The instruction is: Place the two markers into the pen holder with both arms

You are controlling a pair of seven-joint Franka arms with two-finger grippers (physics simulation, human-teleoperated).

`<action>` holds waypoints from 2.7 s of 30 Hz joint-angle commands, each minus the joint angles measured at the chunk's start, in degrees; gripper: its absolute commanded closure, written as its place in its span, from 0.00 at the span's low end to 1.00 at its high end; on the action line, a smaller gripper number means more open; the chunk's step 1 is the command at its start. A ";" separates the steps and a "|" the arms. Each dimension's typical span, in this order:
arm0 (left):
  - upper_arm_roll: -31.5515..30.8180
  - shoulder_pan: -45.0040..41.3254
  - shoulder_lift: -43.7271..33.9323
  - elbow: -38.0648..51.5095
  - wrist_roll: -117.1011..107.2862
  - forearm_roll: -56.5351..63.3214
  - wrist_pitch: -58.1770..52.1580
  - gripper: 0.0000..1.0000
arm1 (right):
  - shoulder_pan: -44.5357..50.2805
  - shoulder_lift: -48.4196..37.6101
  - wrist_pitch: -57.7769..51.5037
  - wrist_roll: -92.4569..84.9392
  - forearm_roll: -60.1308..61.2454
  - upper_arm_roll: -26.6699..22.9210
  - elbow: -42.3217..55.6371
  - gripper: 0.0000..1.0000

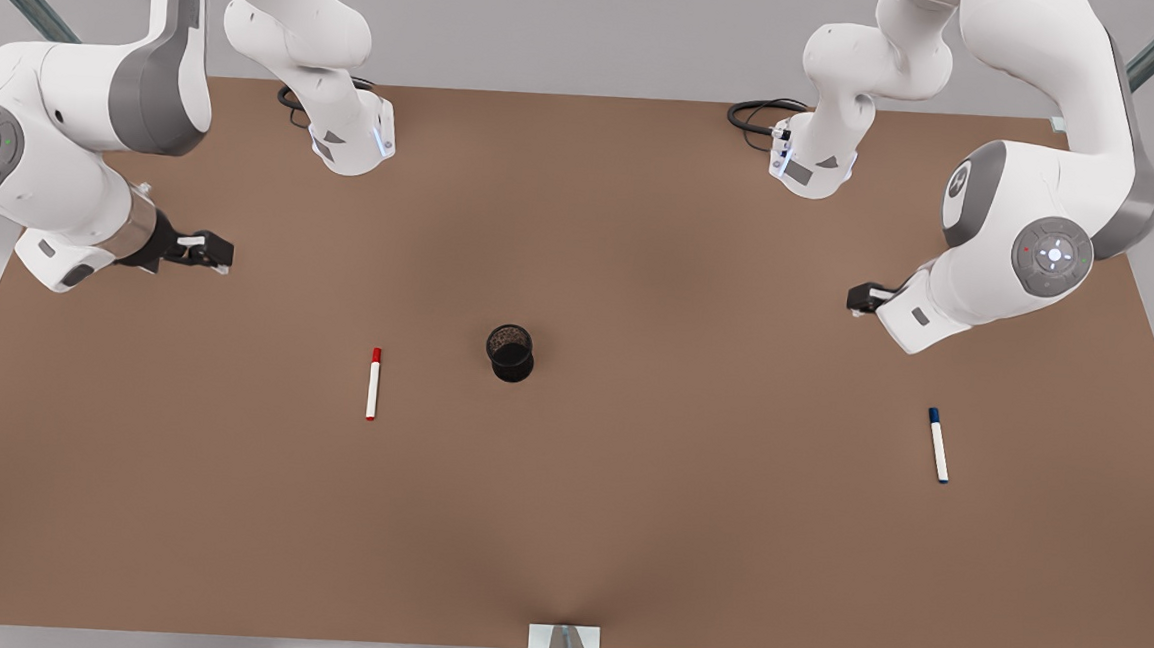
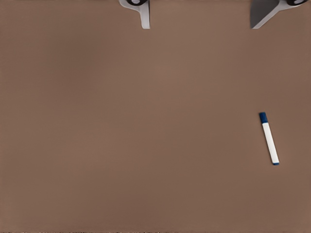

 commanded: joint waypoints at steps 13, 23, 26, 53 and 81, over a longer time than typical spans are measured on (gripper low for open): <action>3.69 19.43 33.54 11.54 5.91 -2.30 29.22 0.00 | 9.83 21.65 36.12 8.77 -0.13 0.82 -5.22 0.00; 4.30 20.49 36.00 1.08 11.88 -1.42 41.79 0.00 | 9.13 26.92 52.05 9.73 1.45 0.73 -14.29 0.00; 4.57 20.84 36.97 0.73 12.58 -1.33 43.72 0.00 | 8.42 28.24 54.16 8.94 1.27 0.65 -16.40 0.00; 4.57 20.40 35.21 -2.79 9.51 -1.77 45.58 0.52 | 8.77 29.65 60.23 8.50 0.40 0.38 -24.66 0.43; 4.66 19.87 36.00 -2.52 9.33 -1.68 45.75 0.67 | 8.69 29.83 59.61 7.18 0.31 0.47 -24.31 0.69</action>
